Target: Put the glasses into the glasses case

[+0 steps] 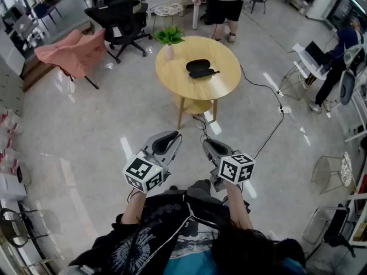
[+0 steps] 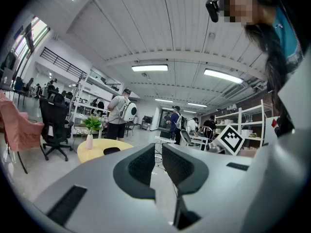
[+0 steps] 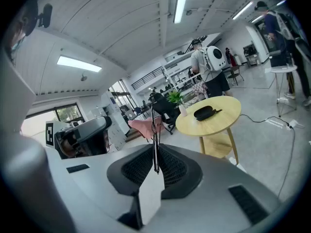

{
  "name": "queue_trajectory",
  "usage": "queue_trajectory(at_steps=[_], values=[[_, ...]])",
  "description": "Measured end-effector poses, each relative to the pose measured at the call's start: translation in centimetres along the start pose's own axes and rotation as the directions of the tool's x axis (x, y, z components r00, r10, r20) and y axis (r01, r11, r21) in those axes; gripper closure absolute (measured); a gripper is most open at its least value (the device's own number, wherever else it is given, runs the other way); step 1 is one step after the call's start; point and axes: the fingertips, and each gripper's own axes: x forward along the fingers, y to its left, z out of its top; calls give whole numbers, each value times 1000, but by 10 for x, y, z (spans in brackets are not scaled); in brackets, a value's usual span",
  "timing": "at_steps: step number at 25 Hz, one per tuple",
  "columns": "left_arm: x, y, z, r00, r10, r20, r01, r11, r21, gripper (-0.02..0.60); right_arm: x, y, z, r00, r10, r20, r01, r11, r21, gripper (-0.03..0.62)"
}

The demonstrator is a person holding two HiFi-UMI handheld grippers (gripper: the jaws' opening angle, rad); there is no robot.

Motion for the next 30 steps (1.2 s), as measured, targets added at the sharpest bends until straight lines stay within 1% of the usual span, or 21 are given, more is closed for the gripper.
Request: queue_trajectory(at_steps=[8, 13, 23, 30], values=[[24, -2, 3, 1000, 13, 1, -13, 1000, -9, 535, -3, -16, 12, 1000, 19, -10, -20, 1000, -10, 536], [47, -13, 0, 1000, 24, 0, -24, 1000, -12, 535, -11, -36, 20, 999, 37, -26, -38, 999, -25, 536], [96, -32, 2, 997, 78, 15, -78, 997, -6, 535, -26, -81, 43, 995, 87, -46, -89, 995, -40, 536], [129, -52, -4, 993, 118, 17, -118, 993, -1, 535, -45, -115, 49, 990, 125, -60, -127, 991, -45, 536]])
